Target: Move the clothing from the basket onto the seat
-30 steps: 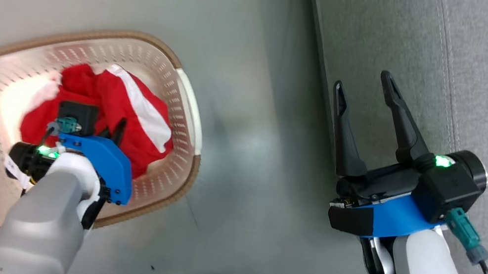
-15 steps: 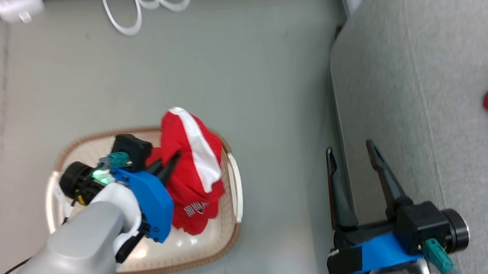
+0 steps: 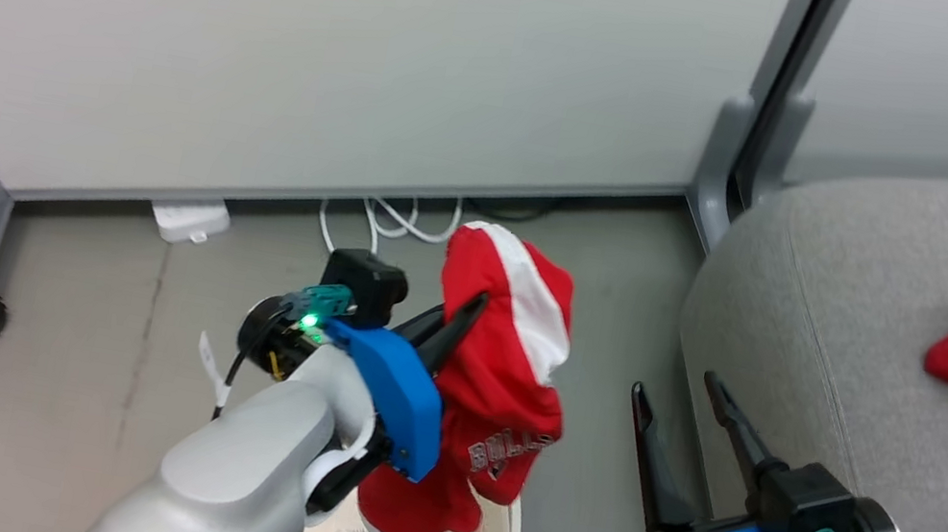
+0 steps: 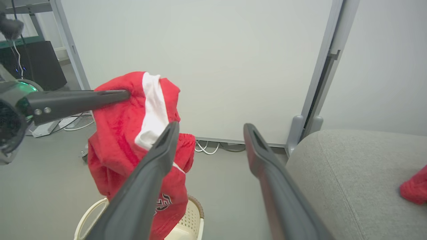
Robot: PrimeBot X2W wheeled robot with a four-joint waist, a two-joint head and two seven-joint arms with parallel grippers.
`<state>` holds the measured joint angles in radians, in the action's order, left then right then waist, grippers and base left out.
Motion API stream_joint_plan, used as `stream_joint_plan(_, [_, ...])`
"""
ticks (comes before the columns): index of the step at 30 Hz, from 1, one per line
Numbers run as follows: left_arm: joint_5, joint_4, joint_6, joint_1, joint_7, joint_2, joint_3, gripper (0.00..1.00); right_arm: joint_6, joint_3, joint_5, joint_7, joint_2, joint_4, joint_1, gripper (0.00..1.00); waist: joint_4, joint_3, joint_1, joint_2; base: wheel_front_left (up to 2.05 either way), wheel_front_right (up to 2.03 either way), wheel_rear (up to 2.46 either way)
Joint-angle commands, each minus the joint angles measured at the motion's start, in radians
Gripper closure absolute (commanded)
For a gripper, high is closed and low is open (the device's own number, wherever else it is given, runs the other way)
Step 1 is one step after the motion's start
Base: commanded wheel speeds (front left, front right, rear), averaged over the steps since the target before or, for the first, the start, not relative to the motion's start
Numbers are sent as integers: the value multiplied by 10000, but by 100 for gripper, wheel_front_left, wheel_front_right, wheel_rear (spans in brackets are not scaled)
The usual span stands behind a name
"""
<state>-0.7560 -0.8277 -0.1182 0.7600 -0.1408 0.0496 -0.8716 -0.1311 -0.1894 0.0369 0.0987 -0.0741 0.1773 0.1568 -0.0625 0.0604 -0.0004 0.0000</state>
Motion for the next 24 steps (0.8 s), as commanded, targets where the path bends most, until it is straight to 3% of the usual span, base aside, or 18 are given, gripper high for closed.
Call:
stream_joint_plan(1, [-129,134,68,155,49,22,-135,100,7,-46,90,-31,-21,-51,-201,0,327,-423,4,0,0,0,0])
stream_joint_plan(13, [-1275,994,644,1344,43,21,-1566,100,7,-375,217,-301,-77,-169,-487,0,518,-723,4,0,0,0,0])
stream_joint_plan(24, [-2094,681,791,1503,-281,19,-2286,100,7,-689,445,-559,-247,-230,-297,0,579,-566,4,0,0,0,0])
